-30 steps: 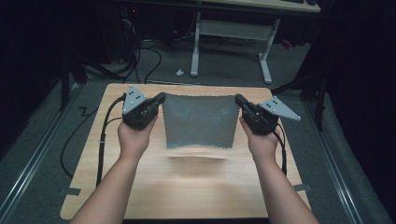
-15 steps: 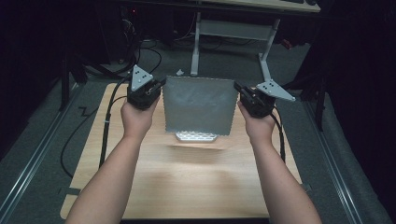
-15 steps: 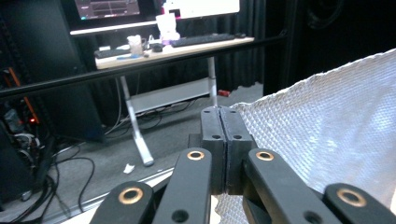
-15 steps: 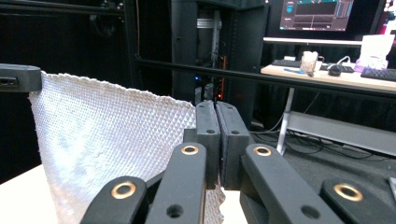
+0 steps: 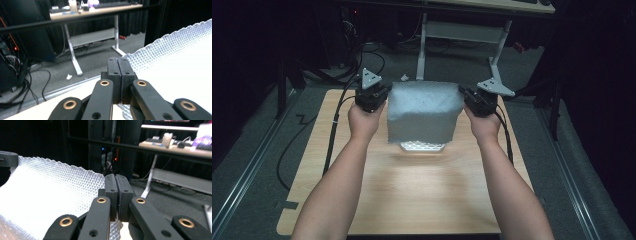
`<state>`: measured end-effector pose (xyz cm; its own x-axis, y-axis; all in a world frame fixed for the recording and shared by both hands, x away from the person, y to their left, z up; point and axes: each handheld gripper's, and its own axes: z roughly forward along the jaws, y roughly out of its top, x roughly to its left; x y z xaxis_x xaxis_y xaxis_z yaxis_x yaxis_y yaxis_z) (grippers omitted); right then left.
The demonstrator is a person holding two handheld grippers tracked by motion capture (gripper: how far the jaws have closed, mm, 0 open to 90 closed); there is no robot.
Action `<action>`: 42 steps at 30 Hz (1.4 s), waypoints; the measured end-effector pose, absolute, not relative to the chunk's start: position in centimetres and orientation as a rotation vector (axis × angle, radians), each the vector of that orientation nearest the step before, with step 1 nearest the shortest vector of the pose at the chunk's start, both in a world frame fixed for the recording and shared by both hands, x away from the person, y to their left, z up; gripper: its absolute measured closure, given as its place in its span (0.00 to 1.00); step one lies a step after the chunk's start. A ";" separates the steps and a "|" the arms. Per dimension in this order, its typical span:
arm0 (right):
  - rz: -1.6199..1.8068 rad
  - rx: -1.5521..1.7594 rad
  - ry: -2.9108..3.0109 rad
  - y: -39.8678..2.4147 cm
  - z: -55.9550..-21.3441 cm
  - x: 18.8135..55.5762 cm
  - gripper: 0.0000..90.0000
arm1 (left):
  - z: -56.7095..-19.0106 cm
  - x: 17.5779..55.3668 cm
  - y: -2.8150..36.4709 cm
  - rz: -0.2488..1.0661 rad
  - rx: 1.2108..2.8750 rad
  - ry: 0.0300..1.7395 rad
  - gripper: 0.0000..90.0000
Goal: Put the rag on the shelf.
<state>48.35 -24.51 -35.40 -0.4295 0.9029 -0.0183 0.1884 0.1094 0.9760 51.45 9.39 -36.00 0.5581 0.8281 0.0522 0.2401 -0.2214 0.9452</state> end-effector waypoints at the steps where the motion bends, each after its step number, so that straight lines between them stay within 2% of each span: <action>1: 1.363 1.068 1.740 -24.5 -35.6 48.6 1.00 | -36.3 51.5 9.5 0.699 1.768 0.890 0.99; 8: 1.331 1.070 1.818 -24.5 -37.5 49.4 1.00 | -38.1 51.6 9.9 0.646 1.825 0.904 0.99; 20: 1.338 1.108 1.880 -25.0 -40.3 48.7 1.00 | -41.3 50.8 10.2 0.550 1.841 0.924 1.00; 42: 1.345 1.163 1.928 -24.9 -44.6 47.4 0.99 | -45.4 49.1 9.8 0.474 1.908 0.923 0.99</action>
<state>47.41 -24.94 -44.63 -0.5008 0.8634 0.0605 0.3550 0.1412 0.9241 49.14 9.85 -45.37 0.6427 0.7645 -0.0500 0.4043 -0.2831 0.8697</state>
